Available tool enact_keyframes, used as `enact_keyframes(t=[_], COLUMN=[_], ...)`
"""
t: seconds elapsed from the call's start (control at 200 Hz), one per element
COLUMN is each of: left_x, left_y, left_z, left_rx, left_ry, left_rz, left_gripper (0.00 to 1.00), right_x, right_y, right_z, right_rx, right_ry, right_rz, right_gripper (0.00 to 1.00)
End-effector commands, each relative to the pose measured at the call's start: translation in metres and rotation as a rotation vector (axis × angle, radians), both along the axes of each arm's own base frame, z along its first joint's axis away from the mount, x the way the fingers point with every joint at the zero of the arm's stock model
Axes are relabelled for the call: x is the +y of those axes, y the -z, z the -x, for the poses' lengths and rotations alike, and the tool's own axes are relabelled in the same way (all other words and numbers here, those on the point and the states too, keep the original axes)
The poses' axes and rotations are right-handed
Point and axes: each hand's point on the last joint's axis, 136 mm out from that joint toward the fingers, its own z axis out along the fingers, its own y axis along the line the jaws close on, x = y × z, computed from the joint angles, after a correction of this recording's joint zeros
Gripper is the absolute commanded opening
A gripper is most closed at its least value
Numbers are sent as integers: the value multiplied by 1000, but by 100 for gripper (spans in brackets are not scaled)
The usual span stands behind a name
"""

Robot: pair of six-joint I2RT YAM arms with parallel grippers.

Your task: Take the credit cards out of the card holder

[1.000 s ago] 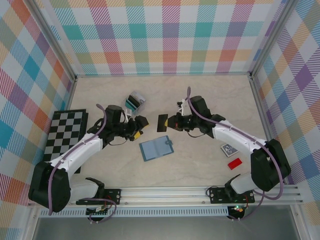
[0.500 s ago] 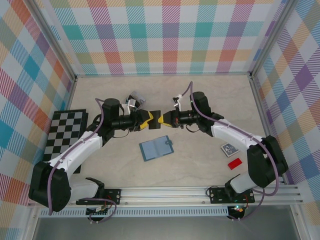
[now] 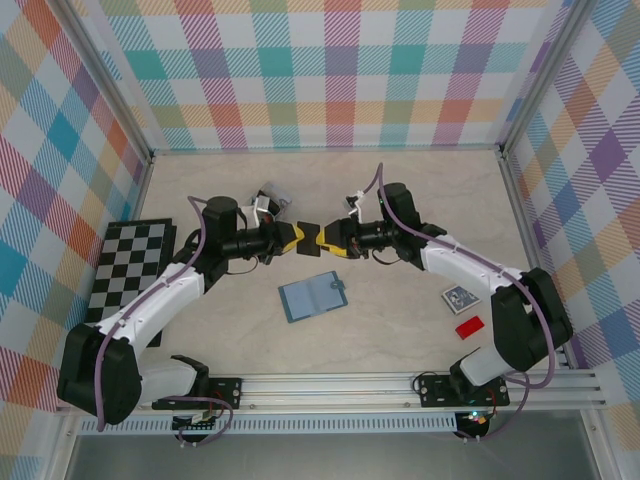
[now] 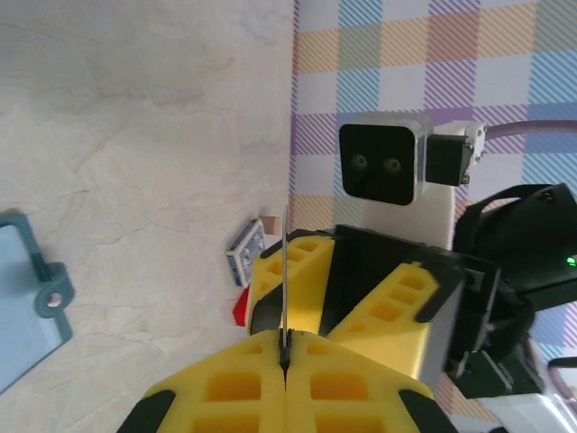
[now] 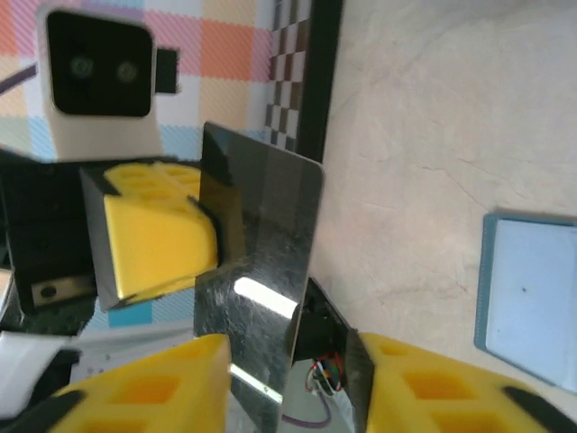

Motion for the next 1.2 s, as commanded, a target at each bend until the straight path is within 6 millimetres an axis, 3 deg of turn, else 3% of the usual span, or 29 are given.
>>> enact_keyframes(t=[0.0, 0.125, 0.24, 0.495, 0.675, 0.905, 1.195], left_x=[18, 52, 79, 122, 127, 117, 108], left_y=[1, 28, 38, 40, 36, 42, 58], left_z=[-4, -5, -14, -64, -107, -154, -185], left_rx=[-10, 86, 144, 205, 198, 214, 239], left_ry=[-68, -173, -253, -506, -656, -722, -776], left_rz=[-112, -375, -575, -879, -990, -1066, -1077], left_gripper=[0, 0, 0, 0, 0, 0, 0], right_x=[-20, -49, -75, -98, -106, -108, -110], right_y=[0, 14, 23, 34, 39, 44, 47], right_z=[-6, -10, -9, 3, 12, 20, 23], right_rx=[-60, -118, -153, -159, -157, -128, -110], right_ry=[86, 189, 270, 317, 320, 313, 318], right_rz=[130, 305, 422, 506, 523, 523, 522], right_gripper=[61, 84, 98, 100, 100, 100, 100])
